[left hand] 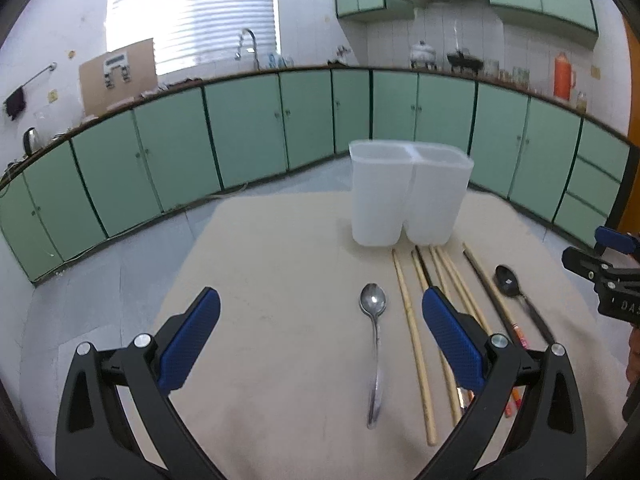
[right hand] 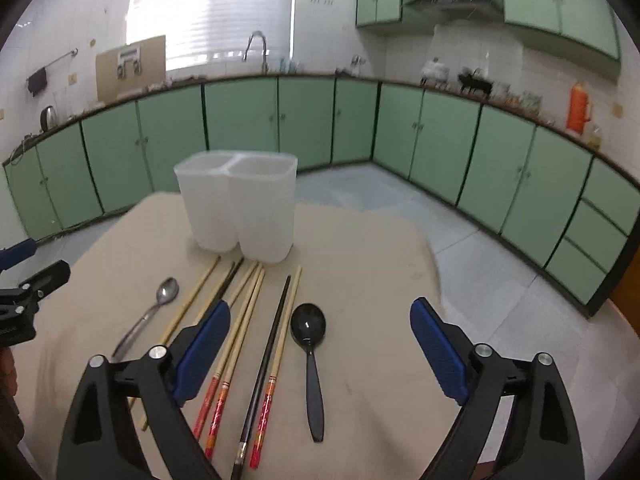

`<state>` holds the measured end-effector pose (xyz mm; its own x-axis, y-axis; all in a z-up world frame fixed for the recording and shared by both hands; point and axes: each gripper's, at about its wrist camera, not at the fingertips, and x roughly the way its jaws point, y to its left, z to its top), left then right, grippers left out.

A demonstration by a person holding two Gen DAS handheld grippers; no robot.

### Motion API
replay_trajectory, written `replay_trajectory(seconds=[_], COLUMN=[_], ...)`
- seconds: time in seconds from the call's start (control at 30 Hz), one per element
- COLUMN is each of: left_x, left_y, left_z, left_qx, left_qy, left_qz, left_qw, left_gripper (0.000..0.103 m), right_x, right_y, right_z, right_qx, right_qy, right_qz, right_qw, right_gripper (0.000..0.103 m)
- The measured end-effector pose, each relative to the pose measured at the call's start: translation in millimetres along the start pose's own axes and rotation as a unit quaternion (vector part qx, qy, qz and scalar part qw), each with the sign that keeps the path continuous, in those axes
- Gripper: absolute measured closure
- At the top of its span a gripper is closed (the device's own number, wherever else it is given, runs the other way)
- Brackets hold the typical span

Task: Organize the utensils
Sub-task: 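Grasp the silver spoon with the left gripper while the right gripper grasps the black spoon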

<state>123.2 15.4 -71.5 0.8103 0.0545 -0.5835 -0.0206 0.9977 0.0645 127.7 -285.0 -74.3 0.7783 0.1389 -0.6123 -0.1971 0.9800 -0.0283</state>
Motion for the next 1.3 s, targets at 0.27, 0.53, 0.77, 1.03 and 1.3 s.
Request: replay_trajectory(seconds=[0.27, 0.53, 0.77, 1.03, 1.3], left_x=[63, 100, 114, 126, 133], left_y=[-10, -18, -26, -31, -25], left_z=[1, 2, 0, -3, -4], left_qx=[0.008, 0.018, 0.028, 0.023, 0.004], left_qy=[0.068, 0.104, 0.120, 0.136, 0.152], left_qz=[-0.003, 0.000, 0.005, -0.002, -0.011], left_qw=[0.9976, 0.9944, 0.9923, 0.9904, 0.9883], left_gripper=[0.005, 0.005, 0.005, 0.005, 0.020], right_x=[49, 79, 99, 110, 113], right_y=[-3, -1, -2, -12, -6], right_z=[-2, -1, -1, -3, -7], right_qx=[0.006, 0.006, 0.002, 0.006, -0.007], right_qy=[0.061, 0.090, 0.112, 0.126, 0.130], right_qz=[0.025, 0.033, 0.034, 0.032, 0.028], right_qw=[0.998, 0.995, 0.993, 0.992, 0.991], right_gripper=[0.029, 0.036, 0.041, 0.046, 0.049])
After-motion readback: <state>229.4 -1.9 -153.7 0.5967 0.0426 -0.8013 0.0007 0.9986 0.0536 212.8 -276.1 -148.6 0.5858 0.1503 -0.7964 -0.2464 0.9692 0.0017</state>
